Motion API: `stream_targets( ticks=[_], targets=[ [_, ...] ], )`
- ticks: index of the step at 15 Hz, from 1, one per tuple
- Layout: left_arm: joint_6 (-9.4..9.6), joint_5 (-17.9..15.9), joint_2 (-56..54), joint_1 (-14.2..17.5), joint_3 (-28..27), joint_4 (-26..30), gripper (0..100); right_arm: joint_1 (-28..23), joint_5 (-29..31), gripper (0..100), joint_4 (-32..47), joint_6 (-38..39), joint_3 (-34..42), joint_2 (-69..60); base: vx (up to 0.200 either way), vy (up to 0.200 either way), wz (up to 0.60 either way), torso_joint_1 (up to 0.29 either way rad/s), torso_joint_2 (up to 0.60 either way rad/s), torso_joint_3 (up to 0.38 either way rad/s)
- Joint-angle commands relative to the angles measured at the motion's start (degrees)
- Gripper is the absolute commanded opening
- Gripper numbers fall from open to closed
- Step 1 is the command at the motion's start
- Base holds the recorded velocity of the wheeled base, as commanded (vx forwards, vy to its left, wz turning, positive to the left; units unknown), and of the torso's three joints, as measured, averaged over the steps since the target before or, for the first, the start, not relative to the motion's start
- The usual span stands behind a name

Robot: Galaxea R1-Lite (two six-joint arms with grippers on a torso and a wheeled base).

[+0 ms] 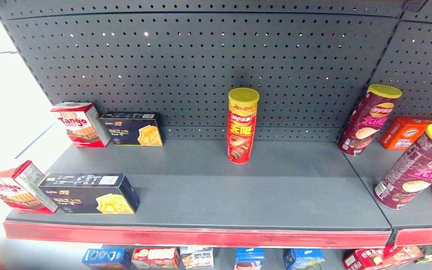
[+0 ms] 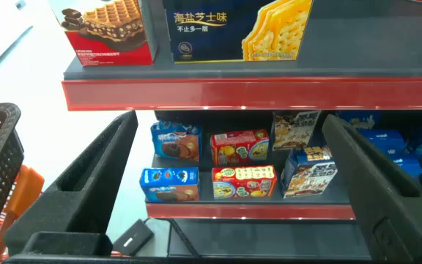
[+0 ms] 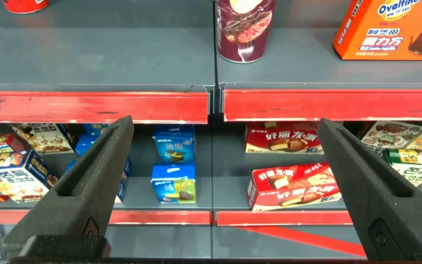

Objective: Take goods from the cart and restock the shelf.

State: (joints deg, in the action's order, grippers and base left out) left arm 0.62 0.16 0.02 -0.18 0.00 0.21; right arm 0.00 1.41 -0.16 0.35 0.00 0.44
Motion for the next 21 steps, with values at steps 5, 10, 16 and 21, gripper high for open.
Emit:
stream_targets(
  ticks=[5,10,16,21],
  targets=[
    [-0.01,0.02,-0.02,0.01,0.0,0.06,100,0.0,-0.01,100,-0.02,-0.09,0.0,0.09,0.0,0.0,0.0,0.0,0.0,0.0],
    [-0.27,-0.07,-0.02,0.01,0.0,0.06,100,0.0,-0.01,100,-0.02,0.09,0.0,0.09,0.0,0.0,0.0,0.0,0.0,0.0],
    [-0.27,-0.16,-0.02,0.01,0.0,0.06,100,0.0,-0.01,100,-0.02,0.09,0.0,0.09,0.0,0.0,0.5,0.008,0.01,0.002],
    [-0.27,-0.07,-0.02,0.01,0.0,0.06,100,0.0,-0.01,100,-0.02,0.09,0.0,0.09,0.0,0.0,0.6,0.006,0.01,0.001]
  ],
)
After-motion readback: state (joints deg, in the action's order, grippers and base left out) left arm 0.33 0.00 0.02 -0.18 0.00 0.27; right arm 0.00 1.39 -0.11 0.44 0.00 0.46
